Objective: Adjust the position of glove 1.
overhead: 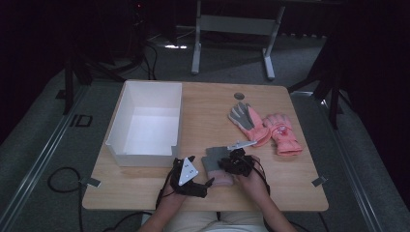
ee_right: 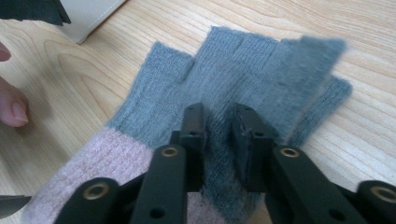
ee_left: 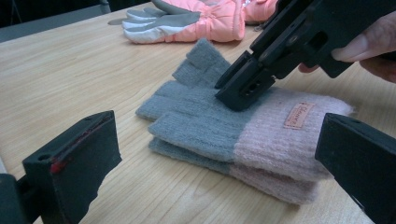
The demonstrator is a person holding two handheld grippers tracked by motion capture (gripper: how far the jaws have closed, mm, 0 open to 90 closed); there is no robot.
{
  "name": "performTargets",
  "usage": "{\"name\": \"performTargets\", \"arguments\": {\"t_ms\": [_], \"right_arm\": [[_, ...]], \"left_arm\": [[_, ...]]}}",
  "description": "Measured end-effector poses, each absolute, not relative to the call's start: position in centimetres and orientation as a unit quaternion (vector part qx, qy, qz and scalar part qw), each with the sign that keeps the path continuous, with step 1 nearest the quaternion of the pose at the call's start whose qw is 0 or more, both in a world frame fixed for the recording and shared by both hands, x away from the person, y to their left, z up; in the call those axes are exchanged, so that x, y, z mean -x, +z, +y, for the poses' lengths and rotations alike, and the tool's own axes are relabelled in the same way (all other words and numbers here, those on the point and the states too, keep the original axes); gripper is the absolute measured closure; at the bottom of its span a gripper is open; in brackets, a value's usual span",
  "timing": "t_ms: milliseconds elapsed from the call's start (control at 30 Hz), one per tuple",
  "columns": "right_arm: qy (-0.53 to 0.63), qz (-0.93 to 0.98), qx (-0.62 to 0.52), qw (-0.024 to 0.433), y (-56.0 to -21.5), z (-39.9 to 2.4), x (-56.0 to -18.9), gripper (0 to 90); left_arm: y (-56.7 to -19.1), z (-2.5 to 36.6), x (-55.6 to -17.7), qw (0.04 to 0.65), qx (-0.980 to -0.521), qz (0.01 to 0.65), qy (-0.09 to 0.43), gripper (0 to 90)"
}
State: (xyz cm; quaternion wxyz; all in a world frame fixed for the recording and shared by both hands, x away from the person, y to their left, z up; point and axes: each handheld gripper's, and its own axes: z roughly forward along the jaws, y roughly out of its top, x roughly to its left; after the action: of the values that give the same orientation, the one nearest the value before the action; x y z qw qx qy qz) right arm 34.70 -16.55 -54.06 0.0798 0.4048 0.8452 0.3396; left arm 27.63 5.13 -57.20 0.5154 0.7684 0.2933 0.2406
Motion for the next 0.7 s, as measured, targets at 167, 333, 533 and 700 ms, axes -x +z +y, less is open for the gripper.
{"name": "performTargets", "arguments": {"t_ms": [167,333,533,700], "right_arm": [[0.354,0.838,-0.405,0.092,-52.6,-17.4,-34.6,70.6],[0.369,0.821,-0.420,0.113,-50.7,-19.4,-35.3,70.2],[0.370,0.816,-0.427,0.122,-50.1,-20.5,-36.2,69.8],[0.378,0.809,-0.436,0.113,-50.1,-20.5,-37.4,66.5]], "left_arm": [[-57.0,4.8,-27.1,0.526,-0.768,0.267,0.250,0.0],[-55.7,4.7,-27.5,0.527,-0.785,0.249,0.210,0.0],[-55.2,3.6,-27.7,0.484,-0.829,0.224,0.170,3.5],[-55.2,1.2,-27.3,0.426,-0.874,0.160,0.172,2.2]]}}
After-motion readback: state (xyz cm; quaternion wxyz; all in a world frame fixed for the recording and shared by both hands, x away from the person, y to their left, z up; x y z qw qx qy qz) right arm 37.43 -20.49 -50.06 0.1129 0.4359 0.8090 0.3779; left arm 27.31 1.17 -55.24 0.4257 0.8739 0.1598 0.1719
